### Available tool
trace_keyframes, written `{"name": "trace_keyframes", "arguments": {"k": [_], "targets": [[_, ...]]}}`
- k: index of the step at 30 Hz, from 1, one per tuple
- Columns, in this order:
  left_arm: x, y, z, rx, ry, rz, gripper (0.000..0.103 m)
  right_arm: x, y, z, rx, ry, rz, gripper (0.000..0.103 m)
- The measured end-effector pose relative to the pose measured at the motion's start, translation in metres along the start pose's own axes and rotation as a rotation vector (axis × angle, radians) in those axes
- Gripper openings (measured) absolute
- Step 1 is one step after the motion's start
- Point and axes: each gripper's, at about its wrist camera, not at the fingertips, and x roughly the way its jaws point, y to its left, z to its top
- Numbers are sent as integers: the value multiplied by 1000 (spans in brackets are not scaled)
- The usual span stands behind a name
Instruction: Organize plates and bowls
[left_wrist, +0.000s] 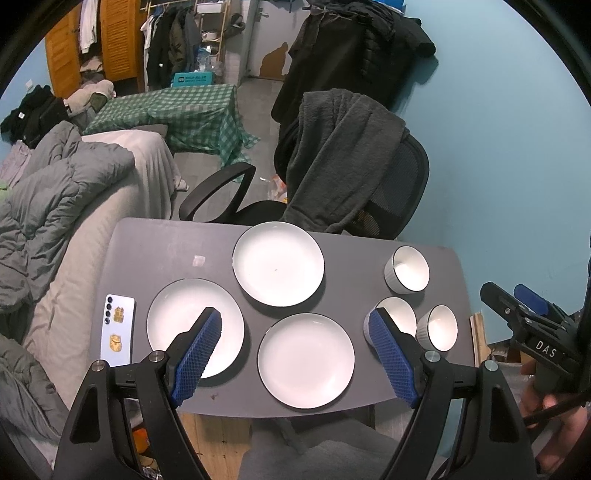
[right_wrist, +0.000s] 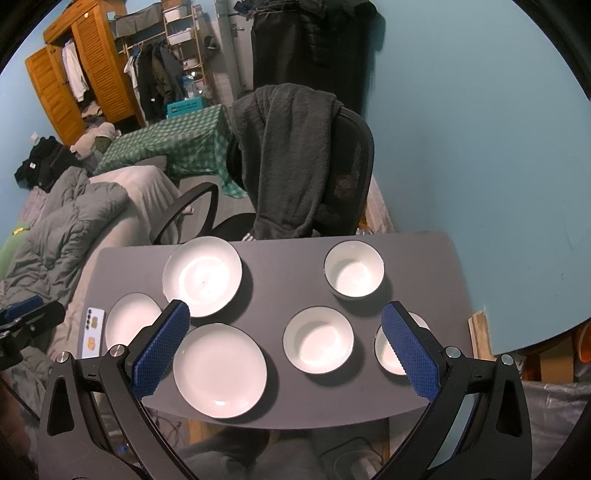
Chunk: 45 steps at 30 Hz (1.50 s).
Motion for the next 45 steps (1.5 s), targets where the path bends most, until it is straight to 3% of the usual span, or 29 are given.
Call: {"name": "trace_keyframes", "arguments": {"k": [22,30,36,45], "targets": [[0,5,-4,3,2,-5,83,5,1,2,3,19,-5,102],[14,11,-8,43,40,-10,83,14,-2,-2,-25,35,-27,102],[33,23,-13,81,73,10,83,29,-6,-3,-64,59,6,102],[63,39,-29,60,128,-16,83,64,-3,-7,-97,116,70,102]]}}
